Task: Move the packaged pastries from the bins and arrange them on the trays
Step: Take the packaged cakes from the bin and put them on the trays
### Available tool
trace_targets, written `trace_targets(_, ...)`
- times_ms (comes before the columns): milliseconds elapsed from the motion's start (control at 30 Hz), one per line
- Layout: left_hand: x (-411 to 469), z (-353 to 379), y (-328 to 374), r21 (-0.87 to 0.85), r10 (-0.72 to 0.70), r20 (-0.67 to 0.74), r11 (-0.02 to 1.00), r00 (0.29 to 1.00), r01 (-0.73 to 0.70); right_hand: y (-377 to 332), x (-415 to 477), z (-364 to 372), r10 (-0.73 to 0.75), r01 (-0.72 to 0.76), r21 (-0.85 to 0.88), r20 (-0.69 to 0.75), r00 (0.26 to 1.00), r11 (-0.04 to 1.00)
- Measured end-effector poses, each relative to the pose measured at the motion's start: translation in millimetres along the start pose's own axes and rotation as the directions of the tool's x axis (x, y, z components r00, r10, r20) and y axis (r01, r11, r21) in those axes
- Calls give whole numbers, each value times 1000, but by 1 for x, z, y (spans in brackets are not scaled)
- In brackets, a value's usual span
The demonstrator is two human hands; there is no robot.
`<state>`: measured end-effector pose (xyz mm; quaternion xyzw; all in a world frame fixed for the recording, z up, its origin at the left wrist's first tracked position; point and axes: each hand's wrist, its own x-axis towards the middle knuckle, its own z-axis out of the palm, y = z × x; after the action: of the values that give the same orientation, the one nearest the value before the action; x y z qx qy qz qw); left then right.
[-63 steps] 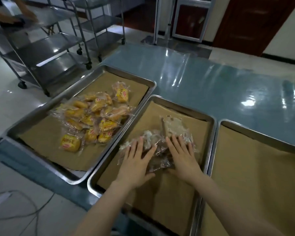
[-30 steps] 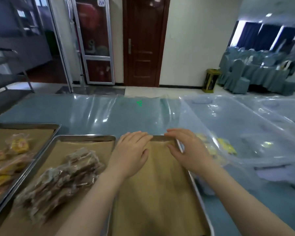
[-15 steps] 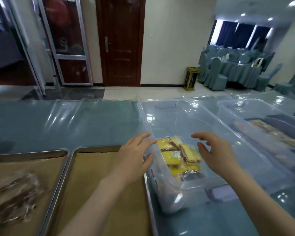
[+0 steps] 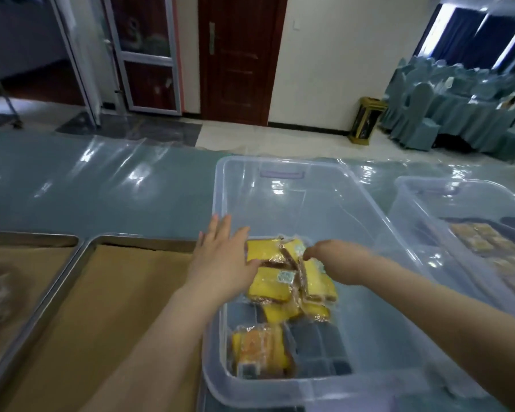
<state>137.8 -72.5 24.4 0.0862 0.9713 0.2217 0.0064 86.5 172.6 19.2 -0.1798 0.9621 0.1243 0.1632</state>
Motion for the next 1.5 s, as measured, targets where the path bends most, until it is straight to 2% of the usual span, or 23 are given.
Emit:
trace_targets(67, 2, 4, -4, 44, -11, -31, 999, 999, 13, 2, 29, 17, -141, 148, -223, 47, 989, 964)
trace_targets(133, 3, 5, -7, 86, -13, -43, 996, 999, 16, 0, 49, 36, -243, 265, -392, 107, 964, 881)
trace_targets(233, 2, 6, -8, 163, -24, -51, 986, 998, 32, -7, 70, 61, -310, 336, -470, 135, 941, 816)
trace_targets(333, 1, 5, -5, 182, -33, -51, 982, 998, 42, -8, 83, 67, -338, 336, -432, 75, 938, 837)
trace_targets(400, 0, 4, -4, 179, -29, -46, 983, 999, 37, -3, 88, 55, -304, 316, -364, 93, 948, 876)
trace_targets(500, -1, 3, -4, 190, -32, -47, 981, 998, 40, 4, 90, 25, -263, 271, -51, 127, 956, 961)
trace_targets(567, -1, 3, -2, 199, -39, -43, 979, 998, 47, 2, 89, 16, -251, 234, 152, 102, 963, 960)
trace_targets(633, -1, 2, -1, 215, -44, -39, 975, 998, 51, -6, 90, 21, -206, 182, 270, 63, 977, 946)
trace_targets(700, -1, 3, 0, 234, -43, -37, 971, 998, 50, -20, 91, 39, -138, 101, 340, 86, 987, 935)
trace_targets(767, -2, 2, 1, 247, -43, -34, 968, 998, 50, -33, 91, 58, -71, 22, 340, 133, 989, 940)
trace_targets(900, -2, 1, 3, 253, -50, -38, 966, 998, 58, -47, 93, 73, 59, -99, 353, 122, 991, 930)
trace_targets(1067, -2, 1, 4, 268, -50, -41, 961, 998, 60, -41, 88, 68, 70, -196, 490, 263, 962, 849)
trace_targets(1367, -3, 2, 4, 281, -41, -50, 958, 998, 53, -63, 78, 76, 156, -276, 535, 258, 953, 799)
trace_targets(1433, -4, 3, 4, 288, -32, -54, 956, 998, 47, -55, 79, 67, 137, -324, 578, 344, 929, 749)
trace_targets(1500, -5, 2, 4, 294, -33, -49, 955, 998, 46, -44, 77, 57, 85, -316, 529, 415, 906, 787)
